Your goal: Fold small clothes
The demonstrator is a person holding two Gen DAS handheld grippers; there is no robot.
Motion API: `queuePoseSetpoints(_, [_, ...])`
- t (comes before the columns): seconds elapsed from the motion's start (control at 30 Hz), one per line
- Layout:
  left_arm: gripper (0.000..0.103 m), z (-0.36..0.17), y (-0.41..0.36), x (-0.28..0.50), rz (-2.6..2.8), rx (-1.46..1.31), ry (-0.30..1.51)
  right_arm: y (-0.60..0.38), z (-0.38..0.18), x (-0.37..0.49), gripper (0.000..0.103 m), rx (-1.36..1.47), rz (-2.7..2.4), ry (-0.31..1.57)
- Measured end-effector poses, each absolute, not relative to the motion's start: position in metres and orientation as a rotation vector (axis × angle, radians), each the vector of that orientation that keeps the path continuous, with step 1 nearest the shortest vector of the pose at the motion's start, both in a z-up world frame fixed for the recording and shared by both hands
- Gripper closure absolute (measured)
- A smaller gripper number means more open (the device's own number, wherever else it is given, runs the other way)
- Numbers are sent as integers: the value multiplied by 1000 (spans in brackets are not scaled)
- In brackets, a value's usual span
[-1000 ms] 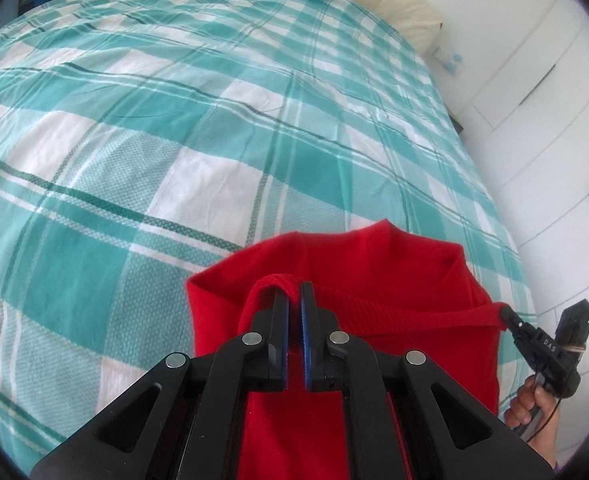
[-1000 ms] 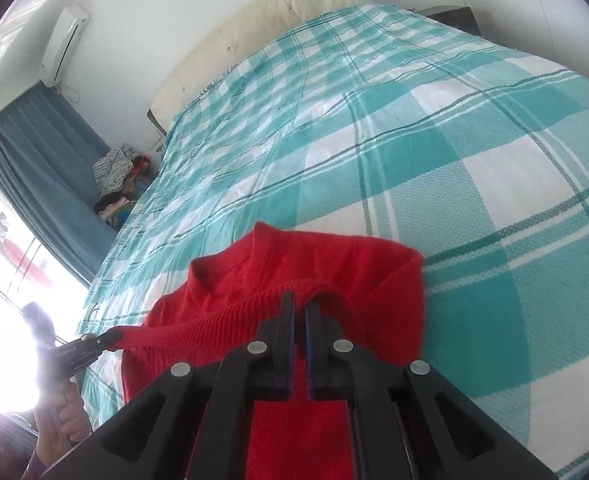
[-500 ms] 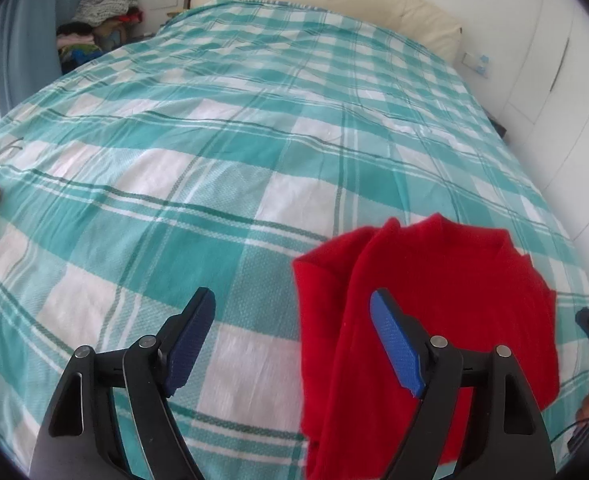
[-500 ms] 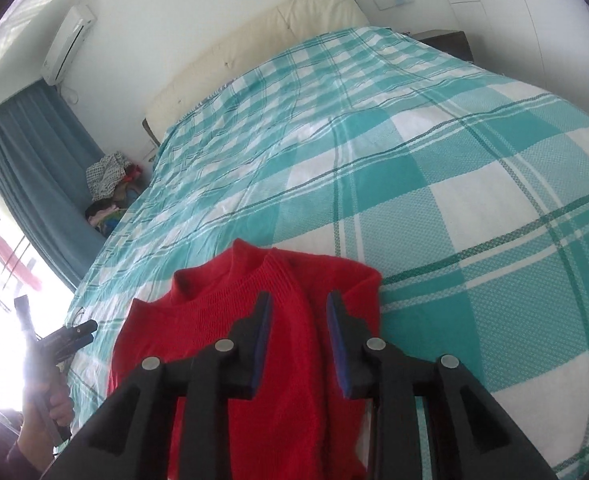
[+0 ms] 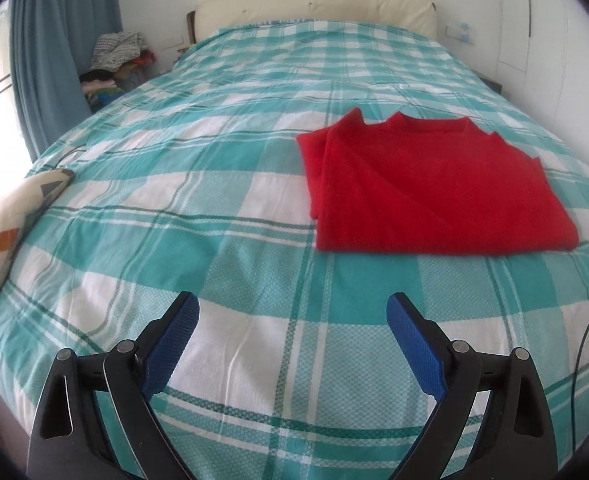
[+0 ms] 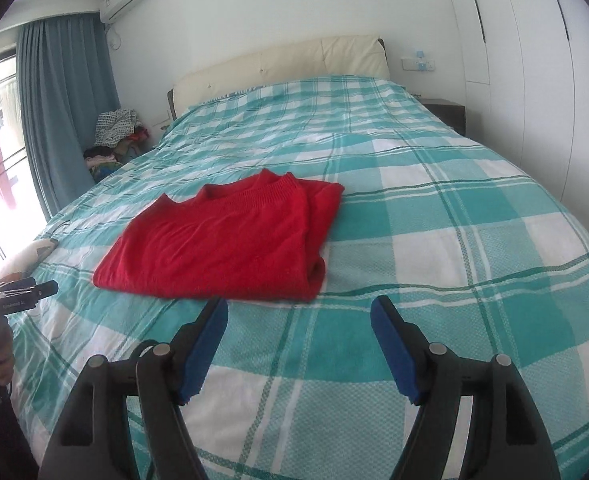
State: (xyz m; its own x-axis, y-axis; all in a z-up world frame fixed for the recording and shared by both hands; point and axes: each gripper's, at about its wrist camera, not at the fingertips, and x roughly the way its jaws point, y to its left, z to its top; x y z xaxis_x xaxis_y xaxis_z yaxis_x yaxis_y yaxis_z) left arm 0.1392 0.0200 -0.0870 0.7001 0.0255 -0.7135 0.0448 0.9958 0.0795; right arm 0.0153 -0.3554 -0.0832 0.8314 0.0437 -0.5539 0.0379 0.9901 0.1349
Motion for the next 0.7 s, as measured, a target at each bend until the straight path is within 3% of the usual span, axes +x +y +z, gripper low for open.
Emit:
queuePoseSetpoints(0.27, [7, -115, 15, 142, 3, 112, 822, -338, -86, 14, 29, -31, -51, 545])
queuePoseSetpoints(0.7, [7, -127, 11, 145, 10, 126, 853, -329, -87, 17, 29, -66, -23, 524])
